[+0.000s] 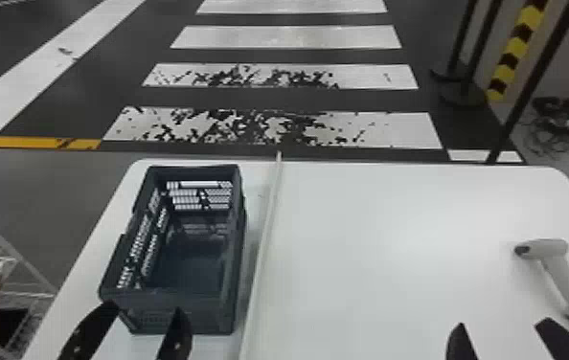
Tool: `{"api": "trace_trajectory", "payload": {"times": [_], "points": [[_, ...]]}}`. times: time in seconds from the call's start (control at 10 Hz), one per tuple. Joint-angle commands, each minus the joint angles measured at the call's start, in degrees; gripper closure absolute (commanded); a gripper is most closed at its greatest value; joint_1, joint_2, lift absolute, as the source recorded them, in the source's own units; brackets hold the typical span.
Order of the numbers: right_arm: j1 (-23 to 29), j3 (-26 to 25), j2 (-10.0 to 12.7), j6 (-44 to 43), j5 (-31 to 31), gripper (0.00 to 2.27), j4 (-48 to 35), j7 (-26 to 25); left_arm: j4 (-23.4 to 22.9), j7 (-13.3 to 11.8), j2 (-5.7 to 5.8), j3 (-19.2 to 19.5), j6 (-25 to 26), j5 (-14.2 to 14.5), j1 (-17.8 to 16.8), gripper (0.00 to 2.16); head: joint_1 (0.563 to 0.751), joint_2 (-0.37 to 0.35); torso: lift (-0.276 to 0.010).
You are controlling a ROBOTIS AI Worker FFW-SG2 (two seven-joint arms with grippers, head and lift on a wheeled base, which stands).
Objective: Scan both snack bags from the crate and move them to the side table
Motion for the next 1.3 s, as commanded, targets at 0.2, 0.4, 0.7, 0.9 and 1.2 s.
{"api": "trace_trajectory", "payload": {"times": [0.2,0.4,0.7,0.9,1.2], "points": [[0.86,0.26,-0.07,-1.15,-0.17,0.11,-0.87,-0.03,1.16,-0.27,-0.35,-0.03,-3.63,-0.26,0.4,0.12,0.695,0.069,-0.095],[1.21,0.52,-0.33,-1.85,-0.17,0.11,-0.87,0.06,1.69,-0.27,-0.61,-0.03,-3.63,-0.26,0.4,0.12,0.695,0.077,-0.095],[1.3,1.05,-0.42,-2.73,-0.17,0.11,-0.6,0.33,2.04,-0.54,-0.7,-0.11,-3.45,-0.26,0.13,0.12,0.695,0.09,-0.095],[1.3,1.05,-0.33,-2.56,-0.17,0.11,-0.6,0.41,2.13,-0.8,-0.61,-0.2,-3.45,-0.26,-0.13,0.12,0.695,0.092,-0.095],[0.77,1.05,-0.6,-0.45,-0.17,0.11,-0.6,0.41,3.01,-0.8,-0.61,-0.38,-3.1,-0.17,-0.92,0.12,0.695,0.092,-0.095]]}}
